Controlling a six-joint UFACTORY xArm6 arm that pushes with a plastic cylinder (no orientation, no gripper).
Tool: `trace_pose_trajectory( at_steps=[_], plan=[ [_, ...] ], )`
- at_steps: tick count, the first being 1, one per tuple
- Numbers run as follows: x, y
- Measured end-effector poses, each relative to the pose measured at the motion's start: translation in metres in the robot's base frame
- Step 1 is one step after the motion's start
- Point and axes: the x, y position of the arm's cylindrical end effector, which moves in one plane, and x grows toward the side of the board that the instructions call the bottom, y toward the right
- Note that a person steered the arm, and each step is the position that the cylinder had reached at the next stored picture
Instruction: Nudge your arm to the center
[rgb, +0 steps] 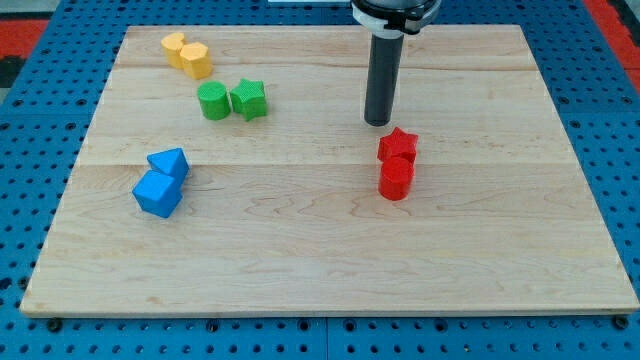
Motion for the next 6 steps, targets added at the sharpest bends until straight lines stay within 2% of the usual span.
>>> trace_pose_trajectory(
  at_steps=[4, 6],
  plan=[
    [0.0, -0.004],
    [0.0, -0.04]
  ],
)
